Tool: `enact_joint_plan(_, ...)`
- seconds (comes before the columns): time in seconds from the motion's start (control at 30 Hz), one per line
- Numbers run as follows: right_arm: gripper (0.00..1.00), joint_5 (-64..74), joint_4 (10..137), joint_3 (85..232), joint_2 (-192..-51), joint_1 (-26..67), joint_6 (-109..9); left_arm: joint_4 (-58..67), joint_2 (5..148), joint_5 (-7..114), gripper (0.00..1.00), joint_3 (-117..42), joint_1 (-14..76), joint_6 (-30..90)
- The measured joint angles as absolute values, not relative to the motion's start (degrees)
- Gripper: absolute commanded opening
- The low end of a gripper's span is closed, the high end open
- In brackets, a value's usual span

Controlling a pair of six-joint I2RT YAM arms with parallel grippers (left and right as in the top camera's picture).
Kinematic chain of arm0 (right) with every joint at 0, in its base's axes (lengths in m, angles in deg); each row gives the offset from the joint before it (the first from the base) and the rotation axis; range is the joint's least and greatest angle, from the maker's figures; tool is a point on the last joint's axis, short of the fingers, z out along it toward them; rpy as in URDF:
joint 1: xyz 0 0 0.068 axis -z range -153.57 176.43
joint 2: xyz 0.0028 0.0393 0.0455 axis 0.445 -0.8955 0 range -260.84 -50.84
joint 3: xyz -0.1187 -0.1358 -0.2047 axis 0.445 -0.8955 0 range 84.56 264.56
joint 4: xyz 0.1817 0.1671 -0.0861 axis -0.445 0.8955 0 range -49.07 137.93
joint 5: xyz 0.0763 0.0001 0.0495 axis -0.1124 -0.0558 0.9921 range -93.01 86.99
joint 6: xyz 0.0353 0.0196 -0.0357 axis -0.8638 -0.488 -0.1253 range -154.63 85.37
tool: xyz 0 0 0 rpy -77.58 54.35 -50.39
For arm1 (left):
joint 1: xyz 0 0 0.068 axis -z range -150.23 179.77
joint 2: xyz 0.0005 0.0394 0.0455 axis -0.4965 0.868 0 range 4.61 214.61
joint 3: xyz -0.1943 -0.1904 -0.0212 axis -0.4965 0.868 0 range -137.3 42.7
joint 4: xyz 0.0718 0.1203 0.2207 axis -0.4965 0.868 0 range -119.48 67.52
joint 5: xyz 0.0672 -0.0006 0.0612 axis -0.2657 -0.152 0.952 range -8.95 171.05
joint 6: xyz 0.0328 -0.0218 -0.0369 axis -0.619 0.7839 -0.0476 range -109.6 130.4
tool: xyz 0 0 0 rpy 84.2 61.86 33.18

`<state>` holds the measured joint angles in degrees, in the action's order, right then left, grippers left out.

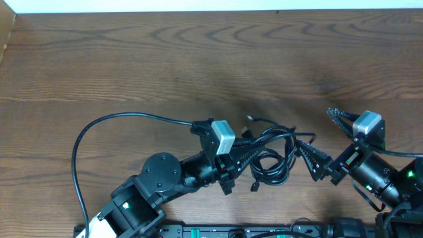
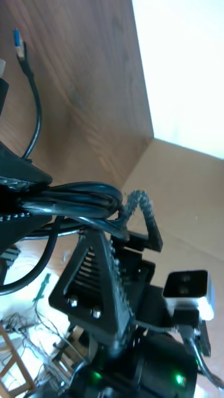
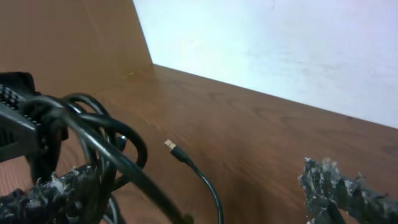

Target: Untangle cables

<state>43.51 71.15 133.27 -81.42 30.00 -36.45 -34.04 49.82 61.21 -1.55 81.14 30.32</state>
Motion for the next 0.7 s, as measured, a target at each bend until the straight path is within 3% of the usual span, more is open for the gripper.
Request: enact_joint_plan(0.7, 0.99, 41.8, 70.1, 133.3, -85.0, 30.0, -33.9, -40.1, 52.5, 49.6, 0.07, -1.6, 80.8, 29.5)
